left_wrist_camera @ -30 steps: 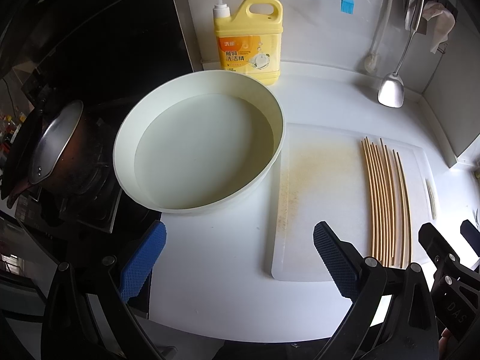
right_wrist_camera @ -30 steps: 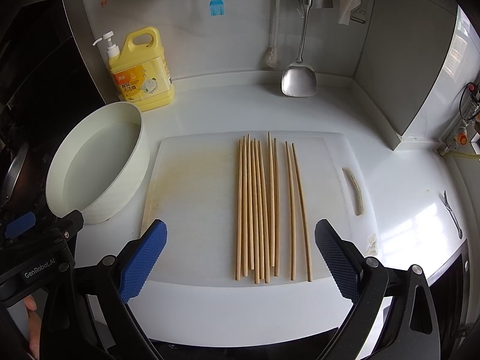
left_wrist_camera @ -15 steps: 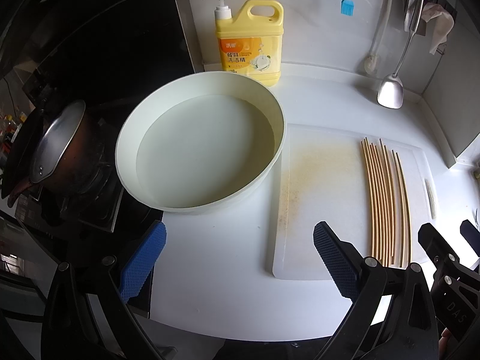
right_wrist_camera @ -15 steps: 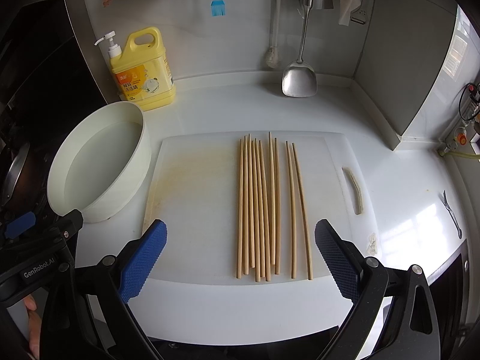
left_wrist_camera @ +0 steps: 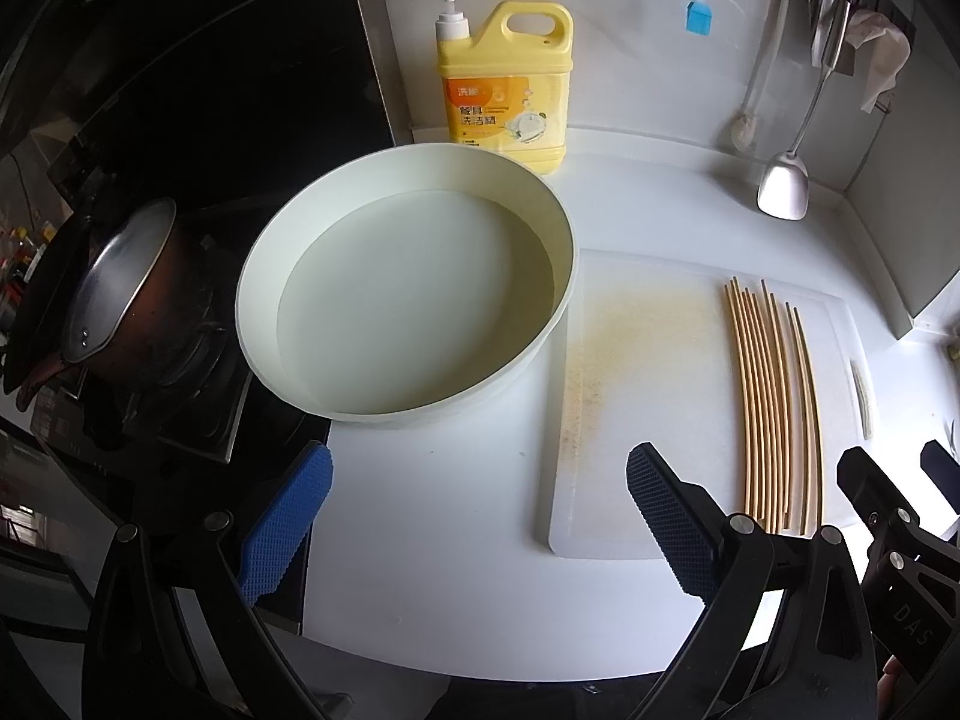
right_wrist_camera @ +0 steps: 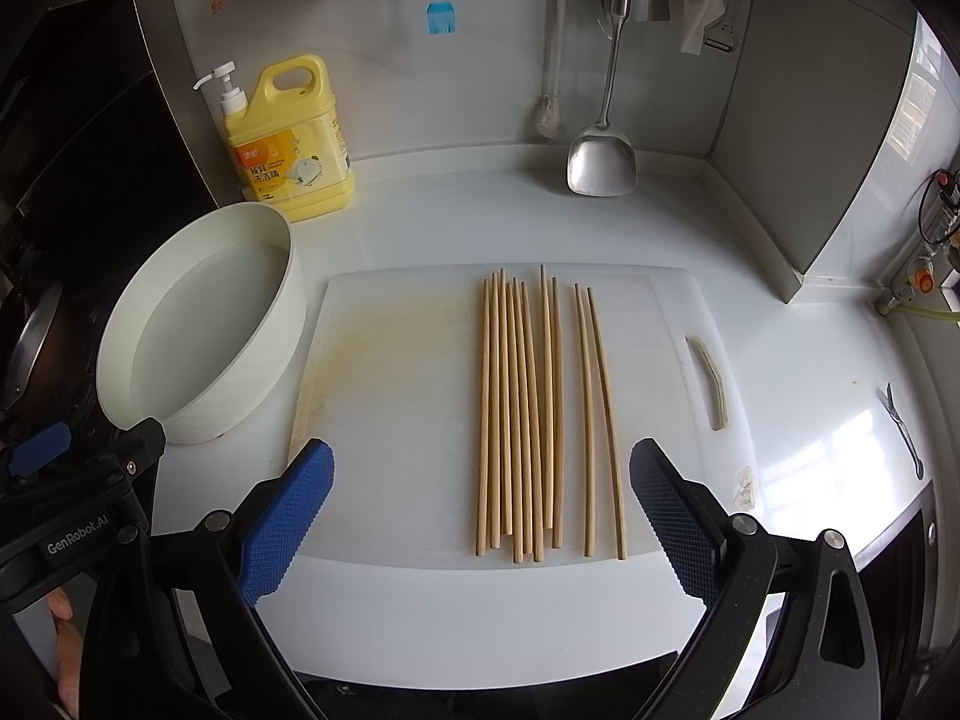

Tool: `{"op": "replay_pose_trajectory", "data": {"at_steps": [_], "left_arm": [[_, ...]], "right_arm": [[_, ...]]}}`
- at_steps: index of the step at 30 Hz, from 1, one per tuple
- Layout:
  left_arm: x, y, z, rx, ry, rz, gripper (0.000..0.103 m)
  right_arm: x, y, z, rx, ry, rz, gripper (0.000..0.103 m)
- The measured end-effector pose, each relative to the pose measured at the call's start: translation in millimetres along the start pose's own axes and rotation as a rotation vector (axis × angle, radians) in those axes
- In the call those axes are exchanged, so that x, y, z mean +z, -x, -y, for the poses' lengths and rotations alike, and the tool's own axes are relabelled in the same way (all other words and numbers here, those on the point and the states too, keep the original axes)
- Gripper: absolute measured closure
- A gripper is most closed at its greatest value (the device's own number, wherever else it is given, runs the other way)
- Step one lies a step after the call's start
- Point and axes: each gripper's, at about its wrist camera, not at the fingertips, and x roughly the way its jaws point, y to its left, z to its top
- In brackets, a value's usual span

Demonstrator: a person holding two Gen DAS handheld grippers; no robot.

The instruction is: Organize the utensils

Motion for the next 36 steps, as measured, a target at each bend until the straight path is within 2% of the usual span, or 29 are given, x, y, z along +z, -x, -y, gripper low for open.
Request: {"op": "replay_pose_trajectory", "data": {"at_steps": [24,29,36], "left_arm": [[-1,-10,-14,-0.013,-0.008,-0.001,0.006],[-2,-20,-13,-0.037,-0.037,0.007,0.006],[-1,-31,3,-0.081,-0.113,0.032,0.006]], "right_arm": [[-4,-9,-11,-0.006,-0.009,-0.014,0.008],[-6,-12,-8,-0.002,-0.036,0.003,0.008],[-16,-13,19,-0.063,-0.069,0.036,0.008]]}}
